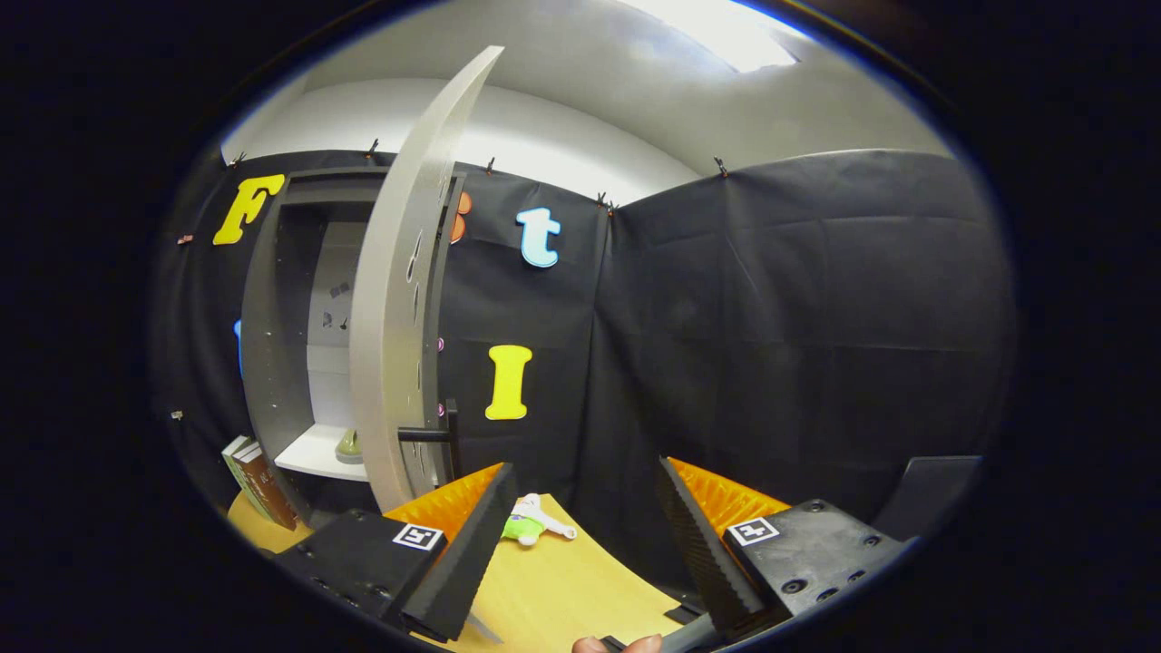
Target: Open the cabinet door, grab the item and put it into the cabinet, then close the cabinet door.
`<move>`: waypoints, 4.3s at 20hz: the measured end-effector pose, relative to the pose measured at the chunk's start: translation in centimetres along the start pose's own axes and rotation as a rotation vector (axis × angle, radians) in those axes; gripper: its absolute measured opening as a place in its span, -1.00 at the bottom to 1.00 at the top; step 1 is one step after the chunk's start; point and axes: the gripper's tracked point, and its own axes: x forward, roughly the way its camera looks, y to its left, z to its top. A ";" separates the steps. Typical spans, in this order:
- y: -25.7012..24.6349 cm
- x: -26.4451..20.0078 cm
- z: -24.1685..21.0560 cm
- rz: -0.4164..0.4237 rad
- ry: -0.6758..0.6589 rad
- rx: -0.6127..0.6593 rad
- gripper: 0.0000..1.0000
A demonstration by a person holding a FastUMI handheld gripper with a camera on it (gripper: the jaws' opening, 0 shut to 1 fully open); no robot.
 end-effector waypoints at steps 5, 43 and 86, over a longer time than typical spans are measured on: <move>2.4 -0.3 -0.1 0.017 0.009 -0.003 0.89; 30.2 -6.4 -0.6 0.448 0.075 0.057 0.90; 30.7 -6.6 0.0 0.464 0.051 0.047 0.90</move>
